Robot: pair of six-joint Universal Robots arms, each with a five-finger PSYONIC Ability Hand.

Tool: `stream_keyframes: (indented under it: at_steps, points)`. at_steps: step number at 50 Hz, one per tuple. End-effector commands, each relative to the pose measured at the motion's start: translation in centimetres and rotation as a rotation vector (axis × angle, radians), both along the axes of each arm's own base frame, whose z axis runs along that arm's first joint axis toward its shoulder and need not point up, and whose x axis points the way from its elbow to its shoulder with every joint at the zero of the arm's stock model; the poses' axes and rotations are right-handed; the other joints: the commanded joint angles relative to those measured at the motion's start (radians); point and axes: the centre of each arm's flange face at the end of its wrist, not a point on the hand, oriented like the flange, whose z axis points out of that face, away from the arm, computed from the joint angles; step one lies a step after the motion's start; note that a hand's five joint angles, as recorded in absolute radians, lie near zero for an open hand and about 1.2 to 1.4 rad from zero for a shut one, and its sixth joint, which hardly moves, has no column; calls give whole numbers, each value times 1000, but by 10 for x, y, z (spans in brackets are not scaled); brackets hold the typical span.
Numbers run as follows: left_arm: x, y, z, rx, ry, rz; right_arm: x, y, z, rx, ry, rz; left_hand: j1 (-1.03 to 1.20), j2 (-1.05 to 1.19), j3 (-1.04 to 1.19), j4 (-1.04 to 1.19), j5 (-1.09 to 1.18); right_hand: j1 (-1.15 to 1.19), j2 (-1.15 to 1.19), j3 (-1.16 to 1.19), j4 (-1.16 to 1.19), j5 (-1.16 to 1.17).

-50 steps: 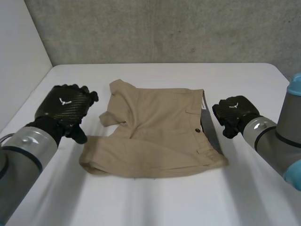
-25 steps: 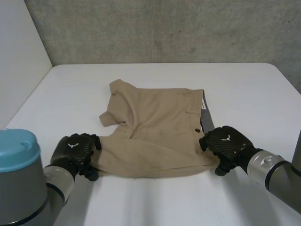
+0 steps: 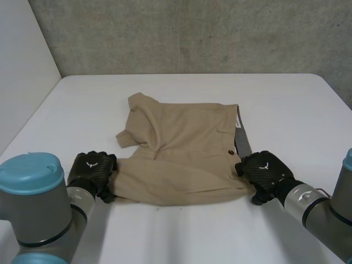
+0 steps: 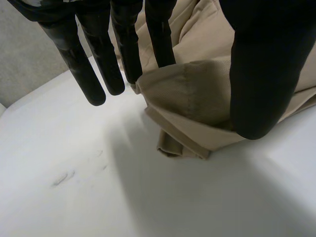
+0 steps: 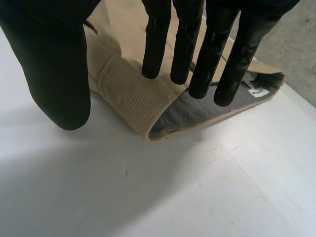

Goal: Fold the shorts.

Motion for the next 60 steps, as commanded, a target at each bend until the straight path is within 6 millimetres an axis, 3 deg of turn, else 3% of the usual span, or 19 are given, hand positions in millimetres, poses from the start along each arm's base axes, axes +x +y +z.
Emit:
stream_keyframes:
  at_steps: [1,4,6,9,13,17,25,29,35,39,44,46,50,55,58,60]
  points:
    - [-1,-5,-5,13,-6,4,1,-7,-6,-6,-2,-3,130,125,127,120,126,322,239,249,245,243]
    - [-1,-5,-8,20,-9,4,3,-11,-3,-26,-16,-7,350,344,346,340,345,853,771,781,777,775]
    - [-1,-6,-9,20,-8,2,3,-14,-1,-36,-24,-14,639,634,636,629,635,855,773,783,779,777]
    - [-1,-7,-8,16,-6,4,3,-16,1,-41,-29,-27,855,849,851,845,850,855,773,783,779,777]
    - [-3,-7,-3,-2,-5,-6,5,-19,11,-50,-49,-50,855,850,852,845,851,855,773,783,779,777]
    - [-5,-10,19,-79,-21,-24,9,-23,37,-78,-105,-72,855,850,852,845,851,855,773,783,779,777]
    - [-3,-4,97,-314,-37,-59,11,-31,93,-76,-157,-97,855,850,852,845,851,855,773,783,779,777]
    - [-2,5,121,-321,-24,-102,9,-31,118,-39,-141,-104,855,850,852,845,851,855,773,783,779,777]
    - [2,7,132,-232,-40,-148,10,-38,141,-9,-113,-100,855,850,852,845,851,855,773,783,779,777]
    - [11,-8,125,-148,-59,-130,13,-48,131,36,-53,-85,855,850,852,845,851,855,773,783,779,777]
    - [8,-32,76,27,-106,-140,20,-51,111,121,16,-59,855,850,852,845,851,855,773,783,779,777]
    - [6,-37,67,57,-115,-140,27,-52,94,150,56,-57,855,850,852,845,851,855,773,783,779,777]
    - [4,-51,53,86,-124,-133,33,-54,79,150,109,-84,855,850,852,845,851,855,773,783,779,777]
    - [-5,-79,65,1,-105,-127,42,-70,75,65,127,-91,855,850,852,845,851,855,773,783,779,777]
    - [-14,-98,86,-102,-80,-120,53,-90,92,-77,60,-99,855,850,852,845,851,855,773,783,779,777]
    - [-23,-119,119,-246,-40,-106,65,-104,119,-229,-20,-105,855,850,852,845,851,855,773,783,779,777]
